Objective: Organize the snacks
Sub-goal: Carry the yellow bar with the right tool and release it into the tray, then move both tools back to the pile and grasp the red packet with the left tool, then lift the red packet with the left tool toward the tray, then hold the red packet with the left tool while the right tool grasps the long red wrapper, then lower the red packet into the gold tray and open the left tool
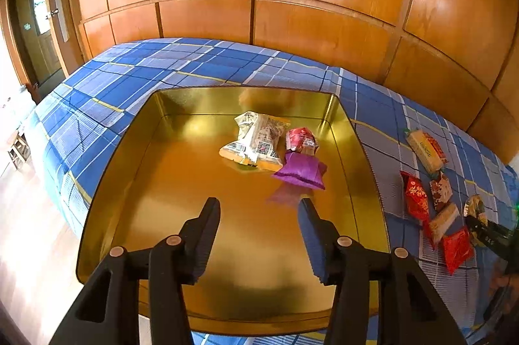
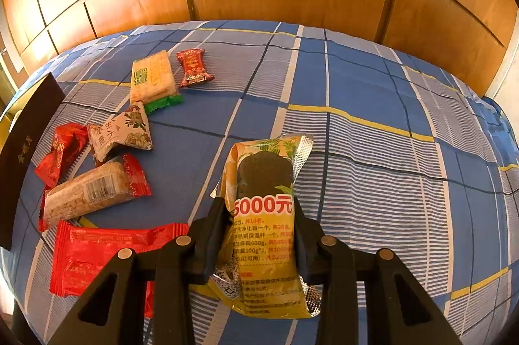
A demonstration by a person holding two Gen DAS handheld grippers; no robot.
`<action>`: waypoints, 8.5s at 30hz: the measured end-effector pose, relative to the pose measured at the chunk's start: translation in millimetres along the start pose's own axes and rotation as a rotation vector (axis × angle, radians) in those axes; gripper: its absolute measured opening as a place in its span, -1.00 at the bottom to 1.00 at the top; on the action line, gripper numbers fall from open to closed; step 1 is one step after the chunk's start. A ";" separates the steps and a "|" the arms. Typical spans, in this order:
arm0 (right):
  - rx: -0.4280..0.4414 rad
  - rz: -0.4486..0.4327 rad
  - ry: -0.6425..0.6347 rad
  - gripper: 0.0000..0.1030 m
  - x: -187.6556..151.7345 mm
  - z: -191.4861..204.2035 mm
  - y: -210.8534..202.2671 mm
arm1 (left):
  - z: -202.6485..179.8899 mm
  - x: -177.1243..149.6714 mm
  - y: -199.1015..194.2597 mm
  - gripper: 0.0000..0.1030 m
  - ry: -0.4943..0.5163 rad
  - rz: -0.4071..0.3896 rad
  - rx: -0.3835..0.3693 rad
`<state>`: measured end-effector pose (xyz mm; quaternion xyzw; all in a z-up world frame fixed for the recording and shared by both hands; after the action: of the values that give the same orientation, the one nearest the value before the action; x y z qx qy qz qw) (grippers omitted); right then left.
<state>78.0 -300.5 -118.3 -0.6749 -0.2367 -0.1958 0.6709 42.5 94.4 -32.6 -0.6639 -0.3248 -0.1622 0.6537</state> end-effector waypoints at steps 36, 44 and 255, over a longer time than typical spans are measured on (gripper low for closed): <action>0.159 -0.132 0.154 -0.44 62.1 31.9 -72.8 | 28.6 -9.6 -45.6 0.26 0.003 -0.204 0.133; 0.424 -0.107 -0.111 -0.44 76.2 193.4 -87.4 | 50.9 -10.4 -44.7 0.33 -0.053 -0.208 0.158; 0.096 0.122 -0.191 -0.23 -45.5 32.7 -24.2 | 49.2 18.2 64.6 -0.20 -0.253 0.243 -0.148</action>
<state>25.2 -270.7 -125.9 -0.6707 -0.2671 -0.0777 0.6876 87.2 150.5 -74.8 -0.7598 -0.3091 -0.0206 0.5716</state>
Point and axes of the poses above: each gripper's, at about its wrist camera, not at the fingertips, and y roughly the way its jaws point, z to its left, x to its top, the point moved 2 cm from there along y, roughly the way its jaws point, and after that the axes turned 3 degrees about -y, right-handed, at the moved point
